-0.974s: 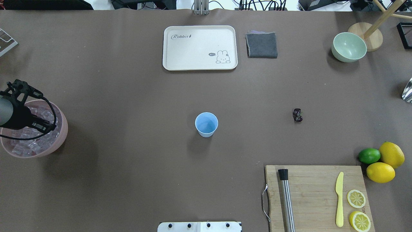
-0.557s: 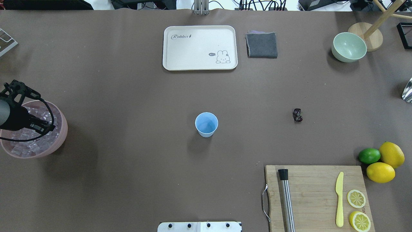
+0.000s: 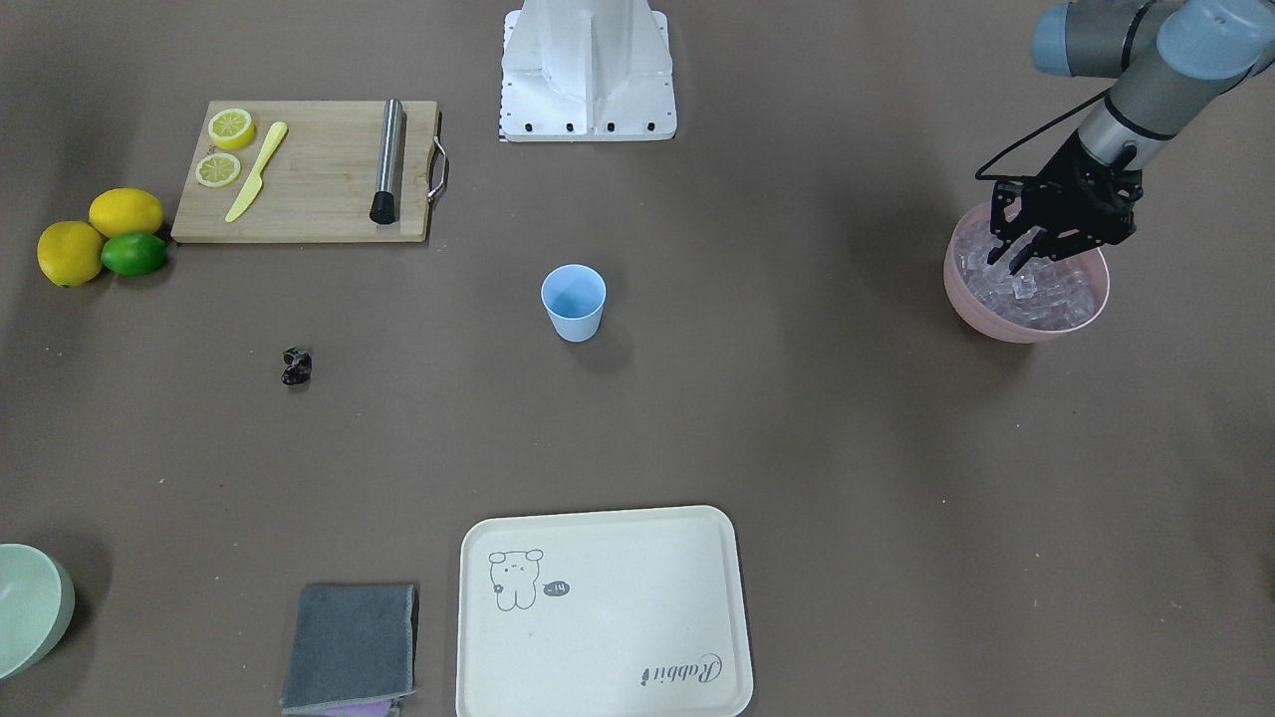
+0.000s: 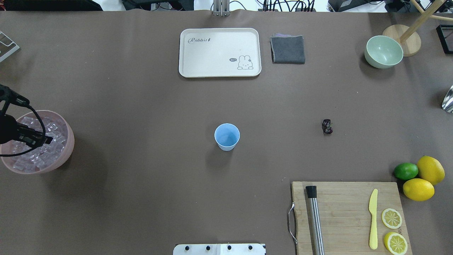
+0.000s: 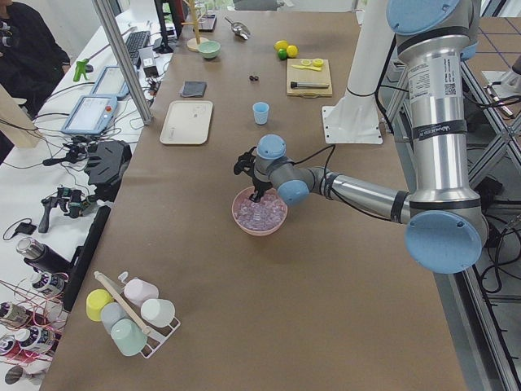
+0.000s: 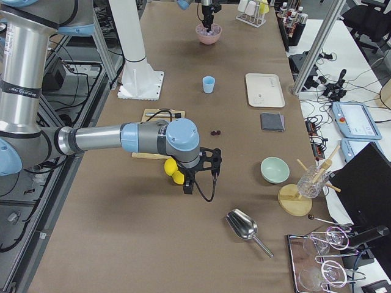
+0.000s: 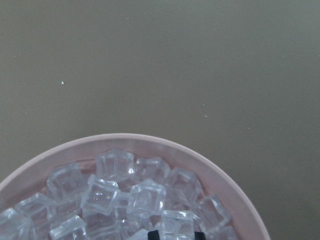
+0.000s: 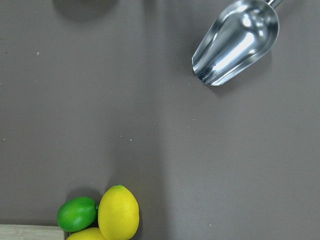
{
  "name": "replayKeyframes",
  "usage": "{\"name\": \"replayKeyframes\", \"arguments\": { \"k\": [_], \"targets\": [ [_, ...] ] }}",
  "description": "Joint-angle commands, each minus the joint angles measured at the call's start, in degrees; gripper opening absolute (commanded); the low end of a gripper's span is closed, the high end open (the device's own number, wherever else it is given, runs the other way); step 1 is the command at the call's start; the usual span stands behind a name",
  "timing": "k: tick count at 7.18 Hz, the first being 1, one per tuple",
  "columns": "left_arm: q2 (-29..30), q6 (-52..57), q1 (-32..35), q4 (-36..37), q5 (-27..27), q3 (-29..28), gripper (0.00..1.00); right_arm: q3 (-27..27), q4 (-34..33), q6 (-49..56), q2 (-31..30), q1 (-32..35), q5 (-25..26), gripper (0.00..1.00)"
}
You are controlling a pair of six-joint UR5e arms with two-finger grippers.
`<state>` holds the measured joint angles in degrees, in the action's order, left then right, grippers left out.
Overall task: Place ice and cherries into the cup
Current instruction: 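Lift the ice cube with the left gripper and carry it over the blue cup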
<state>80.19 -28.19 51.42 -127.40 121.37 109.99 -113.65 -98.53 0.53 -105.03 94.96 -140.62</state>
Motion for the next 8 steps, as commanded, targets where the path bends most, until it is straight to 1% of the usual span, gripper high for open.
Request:
{"name": "replayKeyframes", "arguments": {
  "k": [1,2,4,6,7,8],
  "targets": [
    [-0.04,2.7,5.33,0.05,0.09,1.11,0.0,0.1,0.0,0.0,0.0,-0.04,-0.1,1.0],
    [1.27,2.71,5.88,-0.04,0.18,1.46,0.0,0.1,0.0,0.0,0.0,-0.04,-0.1,1.0],
    [8.71,0.79,5.88,0.13,0.27,1.46,0.0,0.1,0.0,0.0,0.09,-0.04,-0.1,1.0],
    [18.28,-11.29,4.49,0.4,0.18,0.59,0.0,0.1,0.0,-0.09,0.26,-0.04,-0.18,1.0],
    [20.77,-15.53,1.78,0.31,-0.34,0.49,0.0,0.1,0.0,-0.09,0.27,-0.04,-0.18,1.0],
    [25.23,-22.19,-1.81,0.31,-0.87,0.14,0.0,0.01,0.0,-0.09,0.35,-0.04,-0.18,1.0]
  ]
}}
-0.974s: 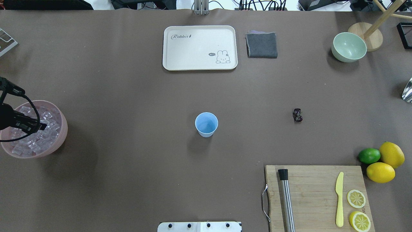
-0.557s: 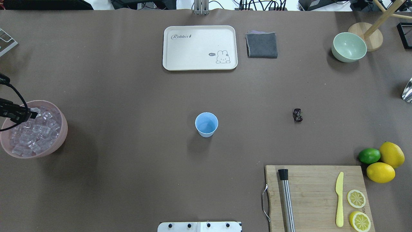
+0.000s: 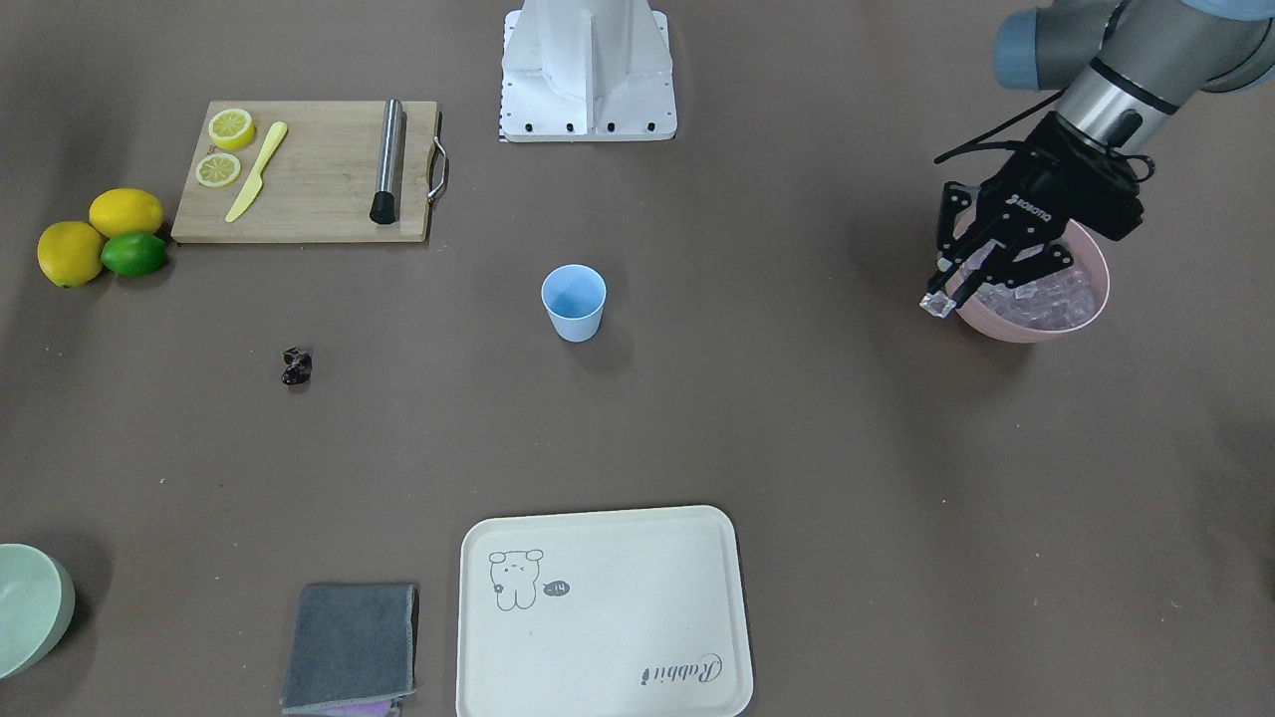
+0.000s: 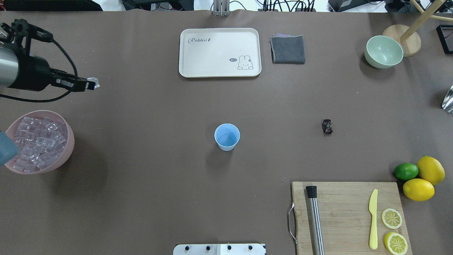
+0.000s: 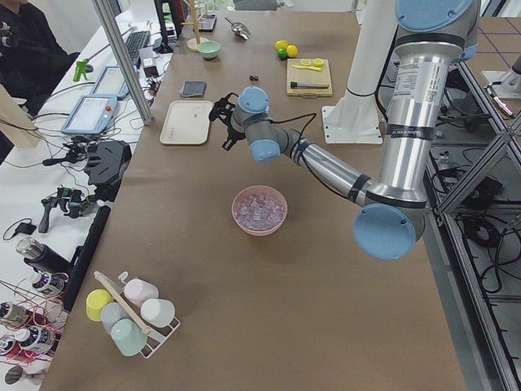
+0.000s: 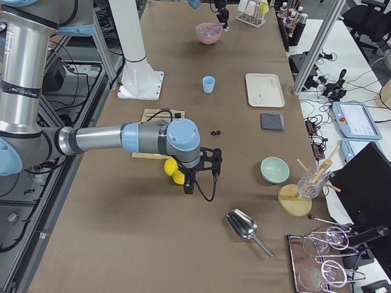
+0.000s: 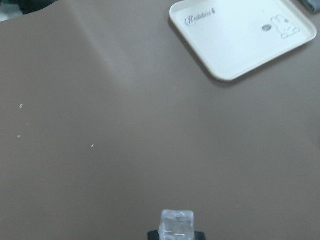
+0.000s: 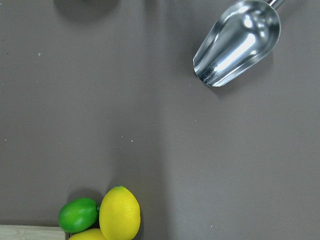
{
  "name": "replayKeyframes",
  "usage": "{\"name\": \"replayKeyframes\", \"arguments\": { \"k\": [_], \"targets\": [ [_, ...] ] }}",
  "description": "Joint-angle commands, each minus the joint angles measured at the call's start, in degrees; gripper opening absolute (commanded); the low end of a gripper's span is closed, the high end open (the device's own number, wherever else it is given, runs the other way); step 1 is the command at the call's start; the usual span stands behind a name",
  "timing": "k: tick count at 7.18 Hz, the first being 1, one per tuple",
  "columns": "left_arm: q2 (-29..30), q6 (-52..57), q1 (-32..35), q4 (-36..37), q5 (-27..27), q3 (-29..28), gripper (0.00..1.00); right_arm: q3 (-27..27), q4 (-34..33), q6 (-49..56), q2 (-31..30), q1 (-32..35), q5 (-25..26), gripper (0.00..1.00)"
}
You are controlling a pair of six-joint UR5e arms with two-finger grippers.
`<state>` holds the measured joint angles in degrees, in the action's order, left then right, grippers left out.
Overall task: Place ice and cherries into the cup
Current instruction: 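Lift the ice cube with the left gripper and carry it over the blue cup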
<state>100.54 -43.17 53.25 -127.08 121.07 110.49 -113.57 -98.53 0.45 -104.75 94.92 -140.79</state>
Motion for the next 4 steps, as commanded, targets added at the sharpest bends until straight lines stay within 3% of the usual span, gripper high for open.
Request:
{"name": "replayKeyframes", "arguments": {
  "k": [1,4],
  "targets": [
    [9.19,-13.55,-7.25,0.08,-3.44,-0.28,0.0,0.01,0.0,-0.01,0.16,0.0,-0.01,1.0],
    [19.13,-19.41,-22.28,0.34,-19.68,-5.43,0.0,-0.08,0.0,-0.1,0.51,-0.09,-0.19,1.0]
  ]
}}
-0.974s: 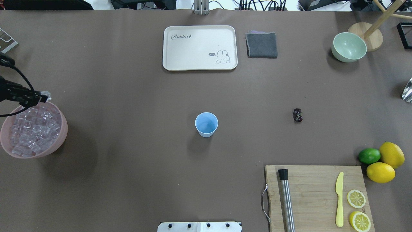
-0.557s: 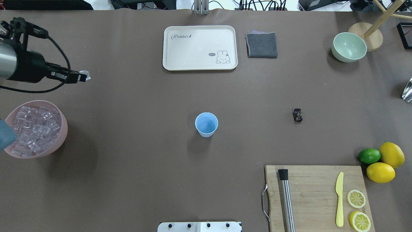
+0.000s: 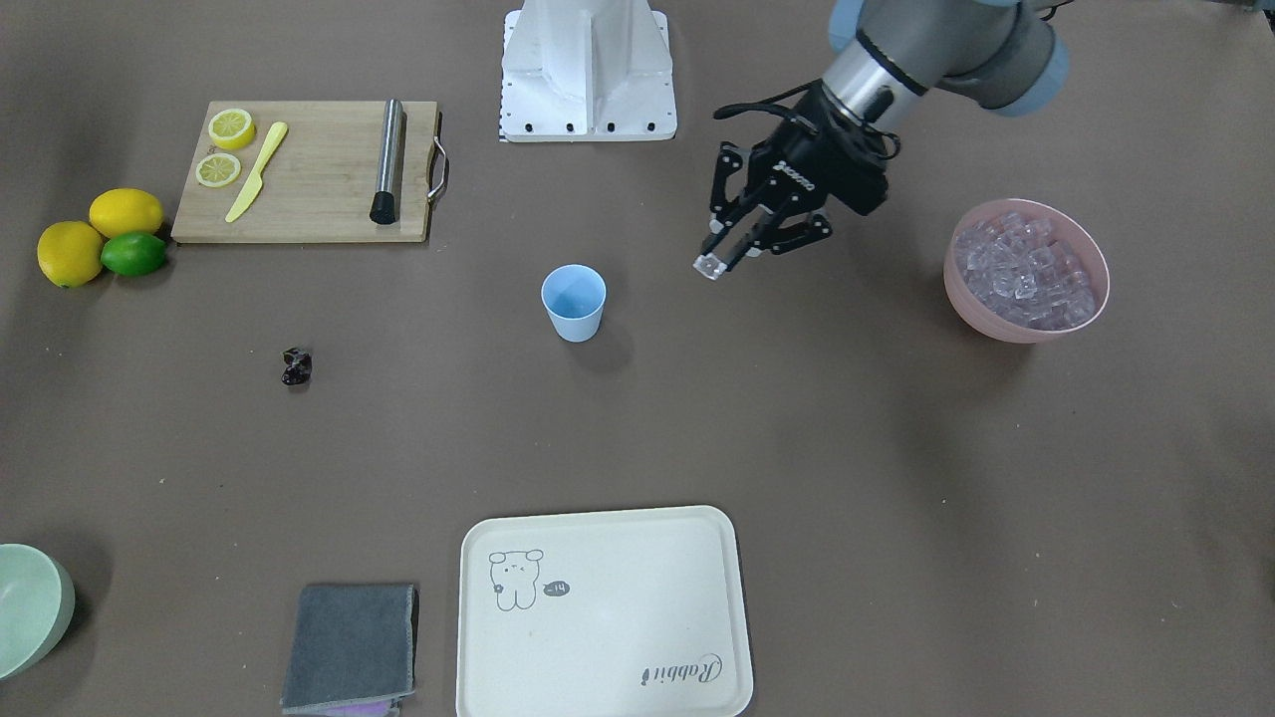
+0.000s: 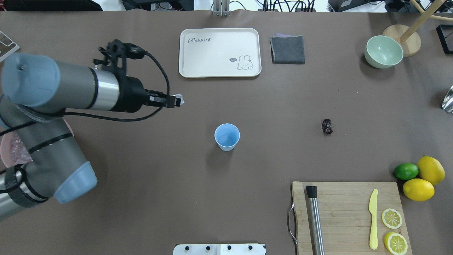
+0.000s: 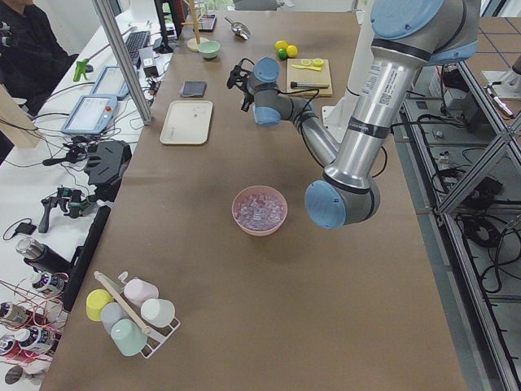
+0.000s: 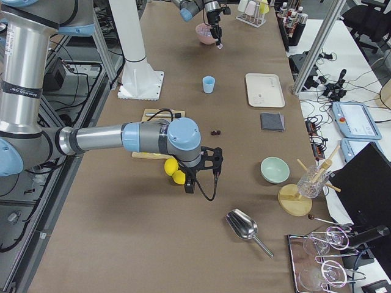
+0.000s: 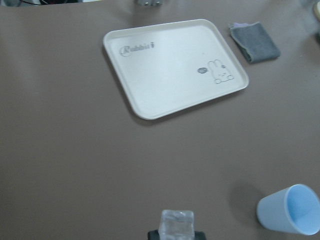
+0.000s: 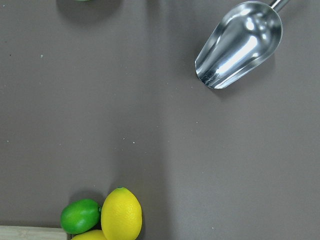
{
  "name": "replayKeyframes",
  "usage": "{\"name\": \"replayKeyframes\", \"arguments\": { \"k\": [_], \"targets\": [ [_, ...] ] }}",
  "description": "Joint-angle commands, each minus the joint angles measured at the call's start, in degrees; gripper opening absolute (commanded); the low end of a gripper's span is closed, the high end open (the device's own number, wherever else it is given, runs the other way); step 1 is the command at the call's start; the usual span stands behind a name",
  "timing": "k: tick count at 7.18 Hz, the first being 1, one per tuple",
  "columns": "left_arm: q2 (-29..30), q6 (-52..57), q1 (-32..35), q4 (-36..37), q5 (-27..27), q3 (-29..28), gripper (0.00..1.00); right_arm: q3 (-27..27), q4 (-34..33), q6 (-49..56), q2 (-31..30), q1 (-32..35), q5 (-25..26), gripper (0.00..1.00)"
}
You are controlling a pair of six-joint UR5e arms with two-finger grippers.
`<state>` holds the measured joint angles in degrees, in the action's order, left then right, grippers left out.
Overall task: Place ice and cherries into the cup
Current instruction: 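Lift the ice cube with the left gripper and carry it over the blue cup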
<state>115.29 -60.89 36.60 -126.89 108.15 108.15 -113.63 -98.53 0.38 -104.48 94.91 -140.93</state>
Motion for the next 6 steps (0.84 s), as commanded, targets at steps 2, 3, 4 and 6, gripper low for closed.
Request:
{"name": "replayKeyframes", "arguments": {
  "k": [2,3,4,6],
  "targets": [
    [8.35,-2.04,-11.1,0.06,-12.59,-8.28,0.0,0.25,0.0,-0.12,0.33,-0.07,-0.22,1.0],
    [8.38,-3.0,-12.51,0.06,-13.3,-9.0,0.0,0.25,0.0,-0.12,0.24,-0.07,-0.22,1.0],
    [8.55,-3.44,-14.52,0.06,-16.01,-9.36,0.0,0.16,0.09,-0.12,0.24,-0.07,-0.31,1.0],
    [8.11,-3.36,-14.54,0.06,-16.74,-9.98,0.0,0.16,0.09,-0.12,0.33,-0.07,-0.4,1.0]
  ]
}}
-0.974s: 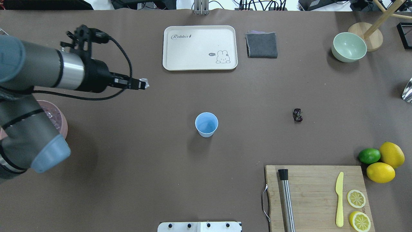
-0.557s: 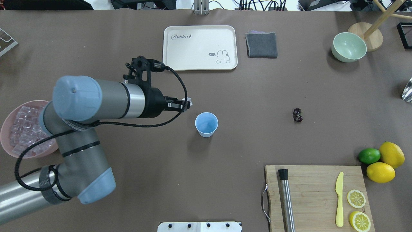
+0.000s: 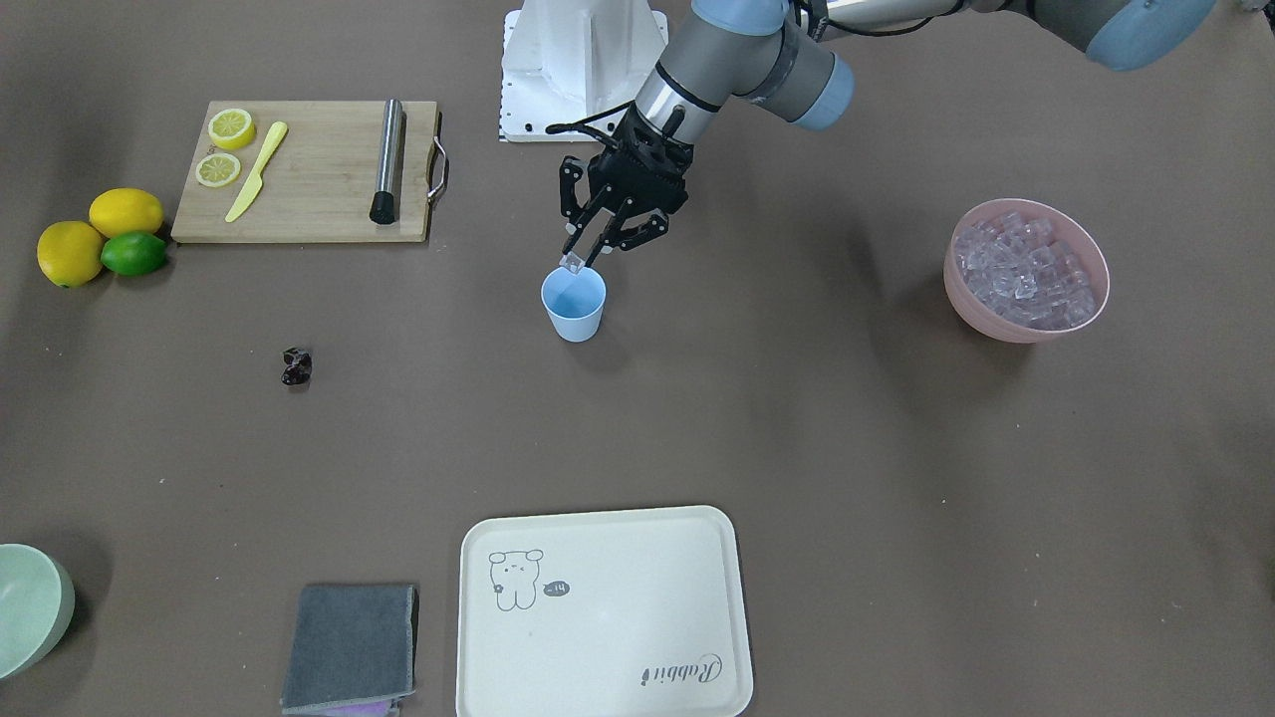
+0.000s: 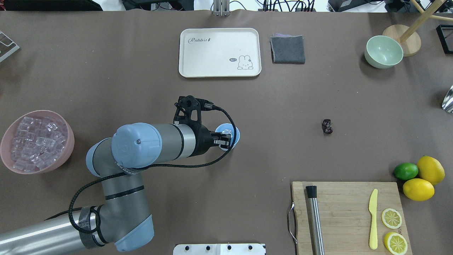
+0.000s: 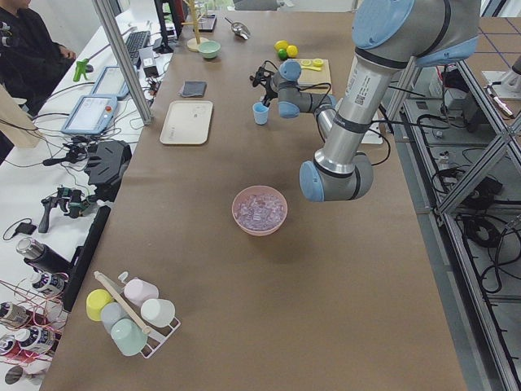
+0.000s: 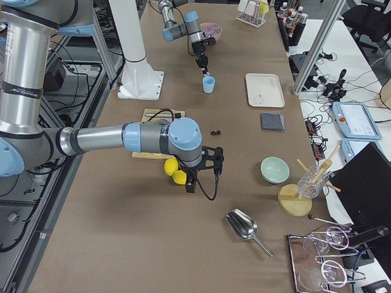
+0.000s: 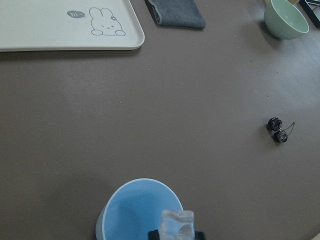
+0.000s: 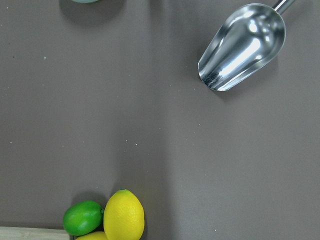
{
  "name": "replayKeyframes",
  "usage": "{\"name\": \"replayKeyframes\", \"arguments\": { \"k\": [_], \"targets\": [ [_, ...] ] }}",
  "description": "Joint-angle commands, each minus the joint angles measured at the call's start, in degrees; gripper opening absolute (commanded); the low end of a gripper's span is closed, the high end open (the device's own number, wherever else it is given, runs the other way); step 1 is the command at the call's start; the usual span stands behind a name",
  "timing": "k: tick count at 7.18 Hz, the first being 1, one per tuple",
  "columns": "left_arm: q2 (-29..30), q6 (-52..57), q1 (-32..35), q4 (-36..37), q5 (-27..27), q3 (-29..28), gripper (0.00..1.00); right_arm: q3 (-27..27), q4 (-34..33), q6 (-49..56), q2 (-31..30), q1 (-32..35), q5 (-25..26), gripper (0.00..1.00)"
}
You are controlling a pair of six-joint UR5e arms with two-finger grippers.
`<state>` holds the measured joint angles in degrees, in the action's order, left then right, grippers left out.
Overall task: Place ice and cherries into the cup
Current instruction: 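Open the left gripper to drop the ice cube into the blue cup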
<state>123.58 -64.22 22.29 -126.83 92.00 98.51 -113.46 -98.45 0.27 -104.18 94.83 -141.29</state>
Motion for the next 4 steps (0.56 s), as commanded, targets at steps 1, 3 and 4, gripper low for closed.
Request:
{"name": "replayKeyframes", "arguments": {
  "k": [1,3,4],
  "targets": [
    [-0.18,-0.11,0.11,0.09,-0.59,-0.33,0.0,-0.1,0.01,0.0,-0.05,0.0,-0.13,1.0],
    [-0.1,-1.94,0.21,0.7,-1.46,-0.33,0.61,-0.01,0.01,0.08,-0.05,0.0,-0.13,1.0],
    [0.43,-2.39,0.03,2.36,-2.86,-0.33,0.96,-0.1,0.01,0.09,-0.05,0.0,-0.13,1.0]
  ]
}}
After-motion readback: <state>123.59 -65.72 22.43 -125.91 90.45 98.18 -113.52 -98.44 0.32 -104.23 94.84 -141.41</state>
